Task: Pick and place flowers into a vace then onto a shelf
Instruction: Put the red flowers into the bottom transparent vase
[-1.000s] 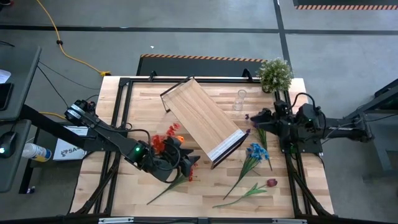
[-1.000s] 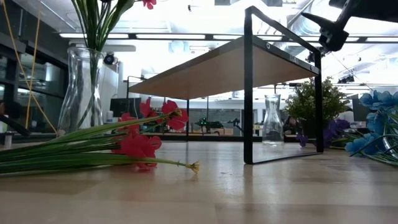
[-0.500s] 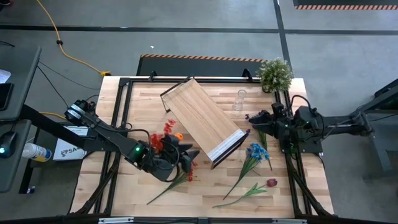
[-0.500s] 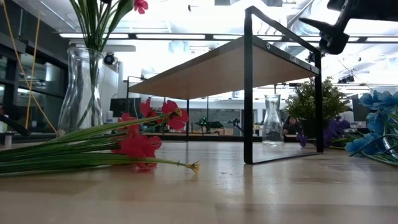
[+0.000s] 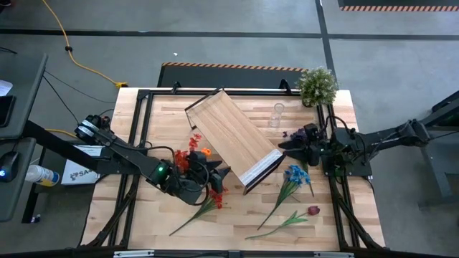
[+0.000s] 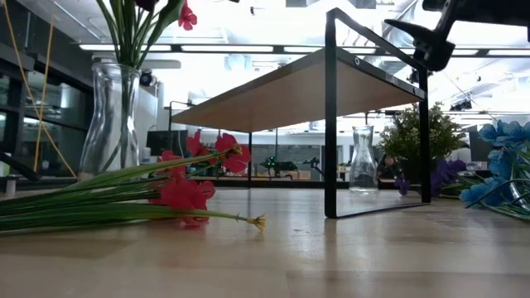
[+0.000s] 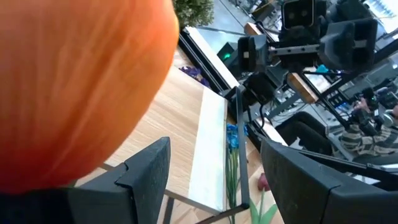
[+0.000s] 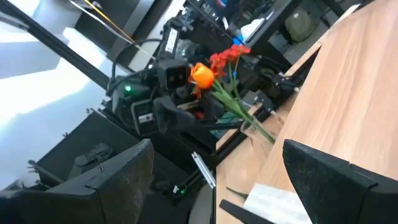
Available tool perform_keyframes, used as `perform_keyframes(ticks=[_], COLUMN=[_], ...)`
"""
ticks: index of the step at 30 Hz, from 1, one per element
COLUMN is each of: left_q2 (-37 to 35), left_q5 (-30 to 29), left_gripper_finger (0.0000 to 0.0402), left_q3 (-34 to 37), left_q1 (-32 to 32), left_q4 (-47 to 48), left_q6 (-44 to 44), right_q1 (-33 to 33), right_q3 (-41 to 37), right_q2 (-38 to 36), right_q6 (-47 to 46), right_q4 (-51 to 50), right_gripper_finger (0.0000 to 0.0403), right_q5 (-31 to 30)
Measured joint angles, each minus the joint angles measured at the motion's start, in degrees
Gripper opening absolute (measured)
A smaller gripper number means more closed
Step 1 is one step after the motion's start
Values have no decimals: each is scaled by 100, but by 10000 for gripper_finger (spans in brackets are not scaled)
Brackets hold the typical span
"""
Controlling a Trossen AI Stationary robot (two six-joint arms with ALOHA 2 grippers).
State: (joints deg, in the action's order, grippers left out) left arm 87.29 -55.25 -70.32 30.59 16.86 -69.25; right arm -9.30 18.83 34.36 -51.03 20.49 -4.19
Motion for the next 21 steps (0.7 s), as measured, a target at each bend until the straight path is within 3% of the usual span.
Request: perform_keyframes(ticks=[12, 21], left_q2=[0, -117], left_q5=[74, 406], left_gripper_finger=[282, 282], left_q3=[0, 4], left_q1=[15, 17], left_q4=[-114, -748], left_q6=[2, 434], right_q1=[-571, -834], right_q3=[0, 0], right_q2=[568, 693], right_q6=[4, 7], right_q4=[105, 125], right_gripper_finger=[344, 344], right_q5=[-396, -407])
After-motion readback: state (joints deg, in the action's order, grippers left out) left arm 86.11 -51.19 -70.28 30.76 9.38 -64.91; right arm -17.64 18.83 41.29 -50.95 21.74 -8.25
